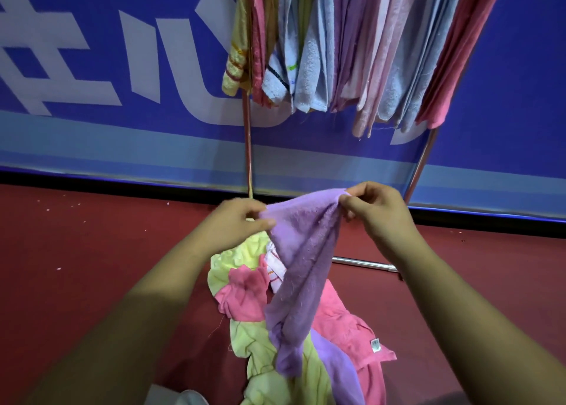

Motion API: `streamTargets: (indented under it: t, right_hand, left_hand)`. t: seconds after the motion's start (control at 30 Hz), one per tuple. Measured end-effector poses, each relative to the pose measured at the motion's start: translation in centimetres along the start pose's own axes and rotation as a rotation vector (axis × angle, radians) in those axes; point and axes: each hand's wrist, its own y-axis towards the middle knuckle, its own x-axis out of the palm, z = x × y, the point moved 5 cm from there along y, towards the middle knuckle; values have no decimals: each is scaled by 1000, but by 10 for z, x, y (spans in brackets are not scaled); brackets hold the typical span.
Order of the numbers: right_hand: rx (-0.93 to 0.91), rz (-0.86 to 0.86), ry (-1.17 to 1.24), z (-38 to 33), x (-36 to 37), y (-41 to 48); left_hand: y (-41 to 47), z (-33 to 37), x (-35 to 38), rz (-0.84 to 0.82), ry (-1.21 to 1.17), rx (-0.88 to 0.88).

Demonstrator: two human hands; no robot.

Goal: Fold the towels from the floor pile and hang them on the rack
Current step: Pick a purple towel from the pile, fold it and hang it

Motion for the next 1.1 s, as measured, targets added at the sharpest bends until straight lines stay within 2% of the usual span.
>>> streamTargets:
  t: [0.1, 0.23, 0.5, 0.6, 0.7, 0.73, 0.8, 0.87, 0.9, 0.93, 1.0, 1.03, 1.1]
  right_hand:
    - [80, 69, 122, 8, -6, 2]
    - [112, 96, 265, 9, -6, 0]
    - [75, 179, 133, -3, -18, -14]
    - [4, 188, 111, -43, -26, -9]
    - [-121, 207, 97, -116, -41, 2]
    - [-167, 219, 116, -146, -47, 5]
    - [-275, 255, 226, -208, -65, 5]
    - [-345, 216, 391, -258, -81, 1]
    - [-359, 175, 434, -273, -87, 0]
    - [-362, 152, 397, -280, -90, 1]
    - [-324, 181, 124, -274, -96, 4]
    - [-304, 213, 7, -267, -101, 6]
    - [-261, 221, -50, -258, -110, 7]
  left_hand:
    - [0, 6, -19, 201, -207, 11]
    - [-6, 23, -23, 310, -463, 35]
    - [-14, 40, -22, 313, -433, 21]
    - [-6, 58, -46, 346, -411, 9]
    - [1, 107, -94, 428, -370, 77]
    - [1, 128, -113, 463, -429, 109]
    - [-3, 176, -148, 477, -765, 177]
    - [-7, 219, -168, 337, -1148, 270]
    - [-6, 231, -172, 263, -1224, 304]
    - [-7, 242, -171, 209, -1135, 303]
    - [-3, 239, -160, 217, -625, 223]
    - [-1, 233, -159, 255, -479, 168]
    - [0, 228, -169, 338, -482, 116]
